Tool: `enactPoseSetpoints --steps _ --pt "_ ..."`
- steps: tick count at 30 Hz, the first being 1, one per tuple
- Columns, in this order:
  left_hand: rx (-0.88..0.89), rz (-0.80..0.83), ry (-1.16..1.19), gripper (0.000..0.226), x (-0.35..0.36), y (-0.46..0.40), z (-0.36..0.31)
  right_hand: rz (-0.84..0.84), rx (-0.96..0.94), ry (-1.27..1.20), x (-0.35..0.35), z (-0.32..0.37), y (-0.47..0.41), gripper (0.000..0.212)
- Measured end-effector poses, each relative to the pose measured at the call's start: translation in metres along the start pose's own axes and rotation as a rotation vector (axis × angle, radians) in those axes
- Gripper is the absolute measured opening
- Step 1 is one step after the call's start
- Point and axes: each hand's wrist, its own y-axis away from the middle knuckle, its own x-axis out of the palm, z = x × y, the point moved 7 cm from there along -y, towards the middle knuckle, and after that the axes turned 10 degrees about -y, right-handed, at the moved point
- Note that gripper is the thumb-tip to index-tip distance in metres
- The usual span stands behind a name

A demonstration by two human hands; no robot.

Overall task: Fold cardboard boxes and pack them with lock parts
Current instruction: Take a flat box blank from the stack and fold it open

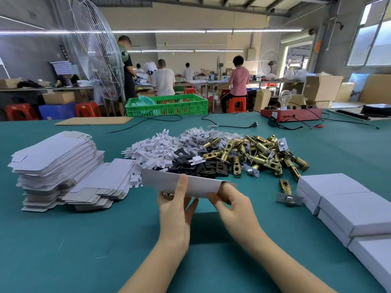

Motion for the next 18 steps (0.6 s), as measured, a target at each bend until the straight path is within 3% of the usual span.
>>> enactPoseSetpoints --steps 5,14,18 --pt "0.009 0.004 -0.028 0.079 -0.005 -0.005 -0.010 0.052 -0.098 0.189 0.005 -0.003 0.001 0.016" --pt "-0.011 0.004 -0.028 0.079 -0.010 -0.011 -0.010 0.189 -0.177 0.226 0.022 0.011 0.007 0.030" --pt "0.024 -0.002 -0.023 0.075 -0.010 -0.014 -0.013 0.200 -0.156 0.120 0.026 0.013 0.008 0.030"
